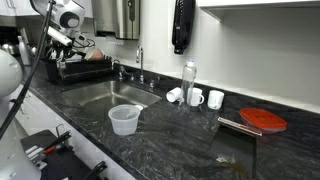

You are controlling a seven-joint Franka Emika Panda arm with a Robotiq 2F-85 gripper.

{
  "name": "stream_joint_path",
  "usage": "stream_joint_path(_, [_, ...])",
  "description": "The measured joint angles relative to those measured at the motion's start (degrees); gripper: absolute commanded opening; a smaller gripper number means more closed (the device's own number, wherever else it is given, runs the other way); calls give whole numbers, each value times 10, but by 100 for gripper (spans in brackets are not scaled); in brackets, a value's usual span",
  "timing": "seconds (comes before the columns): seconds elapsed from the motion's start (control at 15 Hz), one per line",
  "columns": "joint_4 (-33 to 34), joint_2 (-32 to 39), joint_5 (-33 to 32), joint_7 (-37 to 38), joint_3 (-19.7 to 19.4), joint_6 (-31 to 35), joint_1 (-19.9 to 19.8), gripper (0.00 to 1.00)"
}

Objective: Pick up the spoon from the dish rack and place it inside the white mug in the sink, remove the mug from the sink and place it on the right side of the countertop

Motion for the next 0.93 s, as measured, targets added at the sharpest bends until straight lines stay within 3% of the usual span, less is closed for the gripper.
stream_joint_path(0.2, [-2, 0, -3, 0, -5, -1, 0, 7])
stream_joint_path(0.53, [7, -3, 2, 4, 1, 0, 3, 8])
stream_joint_path(0.67, [10, -3, 4, 4, 3, 0, 4, 2])
stream_joint_path(0.93, [15, -4, 6, 4, 6, 0, 4, 2])
